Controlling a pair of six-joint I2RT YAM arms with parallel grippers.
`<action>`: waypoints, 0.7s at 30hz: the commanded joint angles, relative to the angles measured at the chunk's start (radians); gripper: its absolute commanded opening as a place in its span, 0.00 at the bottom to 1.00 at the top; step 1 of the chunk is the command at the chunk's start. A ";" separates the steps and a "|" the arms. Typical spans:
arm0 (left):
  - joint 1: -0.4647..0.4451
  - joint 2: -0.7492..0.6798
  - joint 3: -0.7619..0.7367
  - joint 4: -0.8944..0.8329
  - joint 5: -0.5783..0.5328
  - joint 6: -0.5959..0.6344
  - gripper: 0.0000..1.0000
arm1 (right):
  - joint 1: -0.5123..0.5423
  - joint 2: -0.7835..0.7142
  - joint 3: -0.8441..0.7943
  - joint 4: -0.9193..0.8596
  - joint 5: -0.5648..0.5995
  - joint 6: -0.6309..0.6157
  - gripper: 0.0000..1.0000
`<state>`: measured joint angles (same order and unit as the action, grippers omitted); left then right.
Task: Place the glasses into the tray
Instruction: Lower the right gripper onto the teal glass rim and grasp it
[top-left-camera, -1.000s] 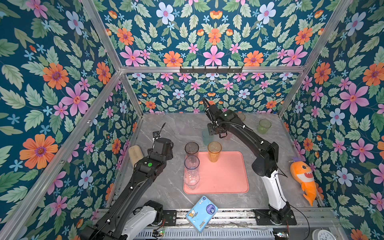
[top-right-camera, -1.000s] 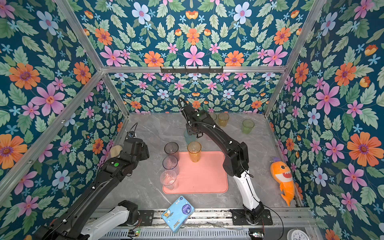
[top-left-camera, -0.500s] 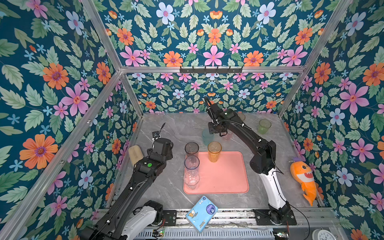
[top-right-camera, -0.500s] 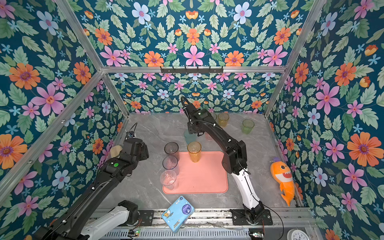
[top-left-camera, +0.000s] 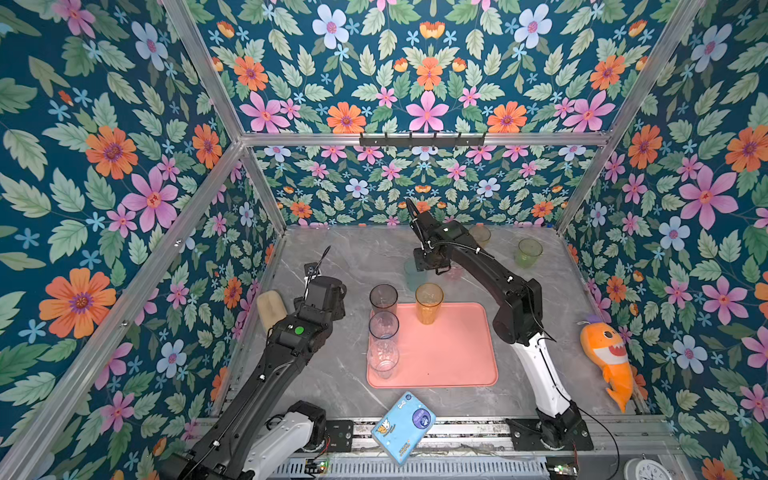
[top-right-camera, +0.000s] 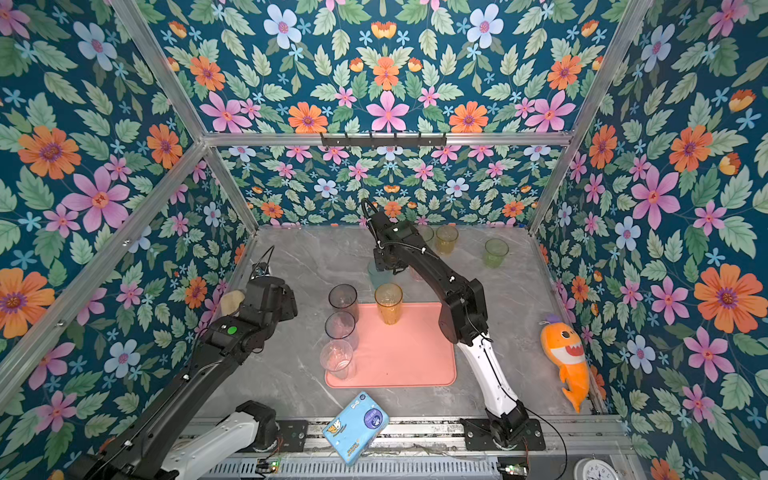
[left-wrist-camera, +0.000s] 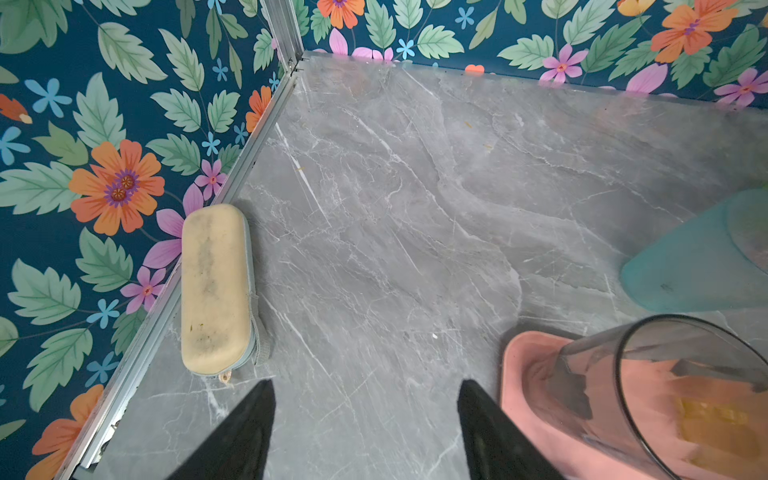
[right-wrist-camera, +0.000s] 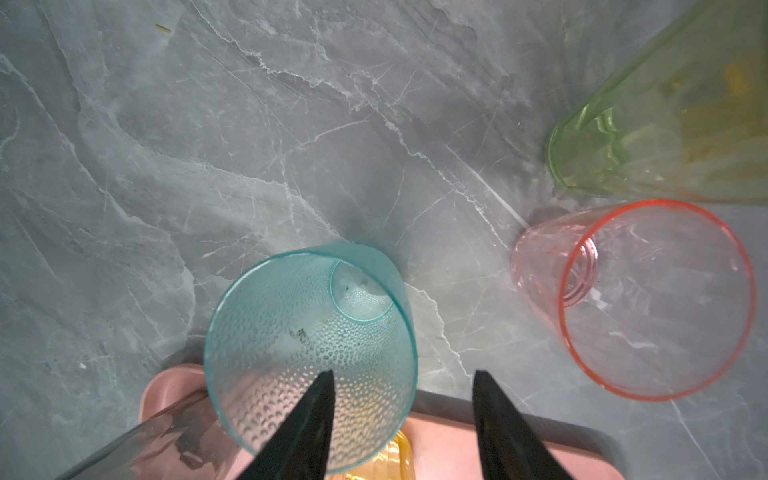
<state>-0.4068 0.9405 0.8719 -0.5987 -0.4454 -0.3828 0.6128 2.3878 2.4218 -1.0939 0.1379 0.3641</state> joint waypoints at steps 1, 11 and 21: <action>0.000 -0.002 0.001 0.002 -0.016 0.013 0.72 | -0.002 0.013 0.015 -0.006 -0.009 -0.005 0.52; 0.001 0.011 0.001 0.002 -0.009 0.015 0.72 | -0.002 0.037 0.023 0.002 -0.021 -0.017 0.36; 0.001 0.017 0.001 0.005 -0.005 0.014 0.72 | -0.002 0.080 0.070 -0.007 -0.031 -0.019 0.29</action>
<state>-0.4068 0.9573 0.8719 -0.5987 -0.4450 -0.3820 0.6098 2.4516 2.4737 -1.0874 0.1093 0.3595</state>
